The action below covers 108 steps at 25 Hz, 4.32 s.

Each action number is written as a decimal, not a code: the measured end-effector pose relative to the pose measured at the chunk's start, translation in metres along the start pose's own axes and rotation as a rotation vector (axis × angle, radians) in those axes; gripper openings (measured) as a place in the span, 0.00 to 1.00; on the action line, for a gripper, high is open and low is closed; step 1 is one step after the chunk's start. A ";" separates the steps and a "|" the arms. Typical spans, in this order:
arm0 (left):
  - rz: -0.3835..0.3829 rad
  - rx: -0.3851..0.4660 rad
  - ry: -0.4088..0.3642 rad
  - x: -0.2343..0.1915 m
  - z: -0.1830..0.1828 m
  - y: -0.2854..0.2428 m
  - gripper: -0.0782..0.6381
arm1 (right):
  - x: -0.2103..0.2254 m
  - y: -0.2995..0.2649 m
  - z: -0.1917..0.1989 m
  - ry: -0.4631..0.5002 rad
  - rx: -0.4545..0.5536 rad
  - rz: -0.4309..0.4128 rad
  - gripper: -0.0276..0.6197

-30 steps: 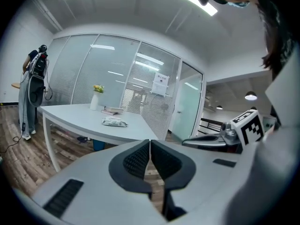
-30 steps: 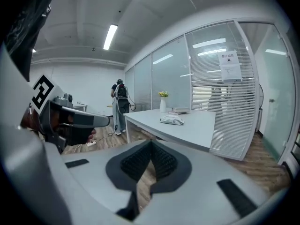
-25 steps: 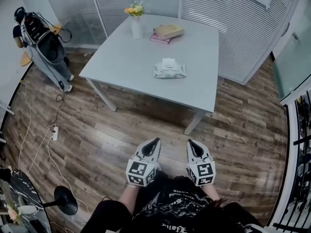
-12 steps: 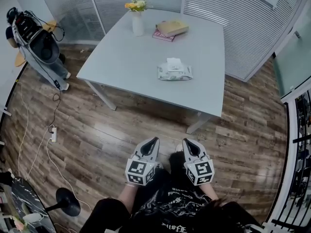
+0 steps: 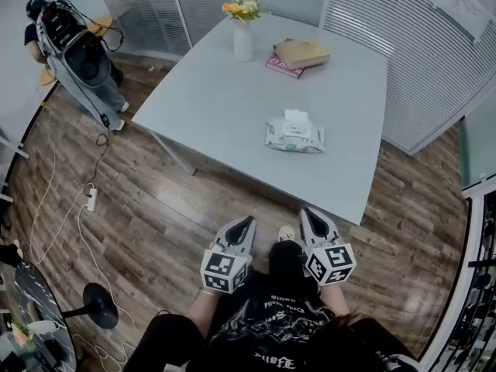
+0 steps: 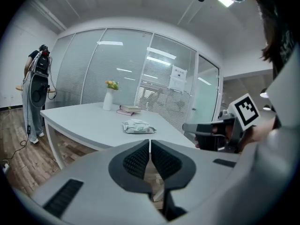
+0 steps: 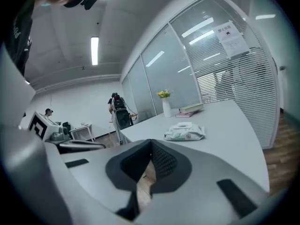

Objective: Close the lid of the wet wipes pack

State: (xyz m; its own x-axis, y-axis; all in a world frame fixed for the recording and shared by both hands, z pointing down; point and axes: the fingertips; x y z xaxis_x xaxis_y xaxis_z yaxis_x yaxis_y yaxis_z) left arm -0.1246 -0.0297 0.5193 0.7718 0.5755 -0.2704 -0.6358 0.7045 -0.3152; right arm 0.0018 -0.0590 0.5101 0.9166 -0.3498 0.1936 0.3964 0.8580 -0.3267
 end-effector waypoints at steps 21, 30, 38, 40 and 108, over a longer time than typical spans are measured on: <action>-0.146 0.007 -0.005 -0.035 -0.085 -0.170 0.13 | 0.160 -0.134 -0.130 0.141 0.021 -0.092 0.04; -0.131 0.031 -0.001 -0.068 -0.114 -0.193 0.13 | 0.154 -0.166 -0.136 0.168 -0.055 -0.079 0.04; -0.093 -0.021 0.009 -0.094 -0.119 -0.213 0.13 | 0.163 -0.197 -0.153 0.151 -0.032 -0.012 0.04; -0.088 -0.032 0.005 -0.099 -0.120 -0.217 0.13 | 0.167 -0.212 -0.158 0.148 -0.046 -0.025 0.05; -0.017 -0.405 0.111 -0.154 -0.040 -0.299 0.13 | 0.158 -0.309 -0.077 -0.045 -0.492 -0.541 0.09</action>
State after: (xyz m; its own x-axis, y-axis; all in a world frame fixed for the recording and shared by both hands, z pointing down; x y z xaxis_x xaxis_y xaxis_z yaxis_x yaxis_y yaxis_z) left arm -0.0534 -0.3453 0.6186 0.7907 0.5015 -0.3512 -0.5921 0.4804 -0.6470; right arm 0.0279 -0.4083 0.5699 0.5870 -0.6520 0.4799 0.7803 0.2976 -0.5501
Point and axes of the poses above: the fingertips, and each gripper's own axes: y backward along the fingers, x to its right, z out of its underside, and after that the axes turned 8 degrees about z, right-handed
